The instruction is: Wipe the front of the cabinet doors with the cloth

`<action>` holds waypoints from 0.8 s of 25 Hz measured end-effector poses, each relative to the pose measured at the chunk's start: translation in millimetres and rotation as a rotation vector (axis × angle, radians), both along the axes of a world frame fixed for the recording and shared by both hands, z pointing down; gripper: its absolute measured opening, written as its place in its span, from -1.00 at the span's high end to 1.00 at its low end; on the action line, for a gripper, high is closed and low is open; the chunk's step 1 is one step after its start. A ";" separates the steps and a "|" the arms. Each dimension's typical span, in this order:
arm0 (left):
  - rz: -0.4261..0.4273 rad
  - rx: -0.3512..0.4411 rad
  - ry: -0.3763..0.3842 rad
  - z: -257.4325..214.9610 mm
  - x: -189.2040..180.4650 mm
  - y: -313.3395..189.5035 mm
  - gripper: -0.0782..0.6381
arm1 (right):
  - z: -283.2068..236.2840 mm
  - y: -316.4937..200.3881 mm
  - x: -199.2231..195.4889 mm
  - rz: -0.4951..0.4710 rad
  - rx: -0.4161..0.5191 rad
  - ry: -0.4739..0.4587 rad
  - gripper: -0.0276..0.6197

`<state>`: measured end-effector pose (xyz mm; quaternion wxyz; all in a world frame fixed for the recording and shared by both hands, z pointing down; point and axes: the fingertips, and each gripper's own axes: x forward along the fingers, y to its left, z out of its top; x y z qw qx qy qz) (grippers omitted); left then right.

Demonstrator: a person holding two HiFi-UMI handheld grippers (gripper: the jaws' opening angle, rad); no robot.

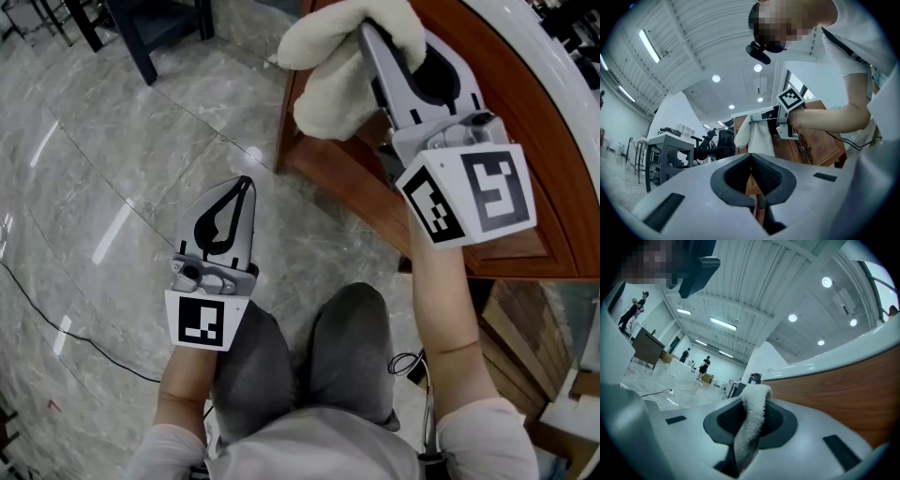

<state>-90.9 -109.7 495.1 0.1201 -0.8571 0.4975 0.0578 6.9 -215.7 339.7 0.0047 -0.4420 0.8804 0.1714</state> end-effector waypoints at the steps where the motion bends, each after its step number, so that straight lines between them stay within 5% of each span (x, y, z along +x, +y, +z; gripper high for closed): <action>1: 0.005 -0.001 0.004 0.5 1.0 -0.5 0.73 | 0.3 2.6 3.8 0.009 -0.003 -0.002 0.68; 20: 0.138 -0.009 0.046 13.7 40.3 -14.2 0.73 | 0.9 44.7 67.6 0.166 -0.011 0.027 0.68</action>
